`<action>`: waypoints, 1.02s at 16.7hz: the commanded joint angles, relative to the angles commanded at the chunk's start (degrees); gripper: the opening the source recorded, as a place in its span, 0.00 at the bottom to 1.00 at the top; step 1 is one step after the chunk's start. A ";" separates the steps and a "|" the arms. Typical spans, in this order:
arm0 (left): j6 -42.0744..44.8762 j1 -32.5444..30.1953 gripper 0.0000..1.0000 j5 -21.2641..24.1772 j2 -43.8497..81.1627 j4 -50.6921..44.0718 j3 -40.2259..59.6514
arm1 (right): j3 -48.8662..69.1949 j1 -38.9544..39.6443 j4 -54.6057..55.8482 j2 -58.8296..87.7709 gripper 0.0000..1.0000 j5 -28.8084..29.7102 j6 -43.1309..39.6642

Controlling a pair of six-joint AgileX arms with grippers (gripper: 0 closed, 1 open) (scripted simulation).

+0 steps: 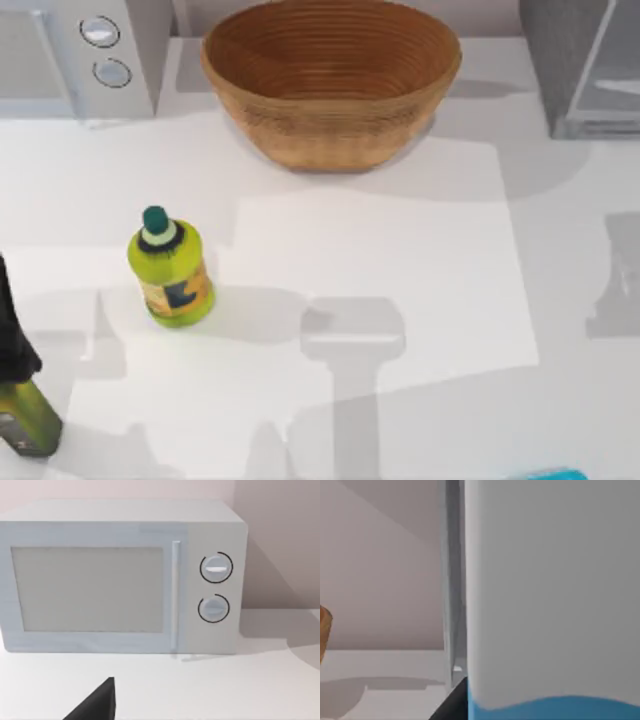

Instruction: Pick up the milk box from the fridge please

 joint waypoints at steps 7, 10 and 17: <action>0.00 0.00 1.00 0.00 0.00 0.00 0.00 | -8.29 3.74 -13.06 -19.27 0.00 3.19 -0.29; 0.00 0.00 1.00 0.00 0.00 0.00 0.00 | -8.44 3.81 -13.32 -19.62 0.00 3.25 -0.30; 0.00 0.00 1.00 0.00 0.00 0.00 0.00 | -6.59 7.12 -7.46 -13.41 0.00 3.23 -0.27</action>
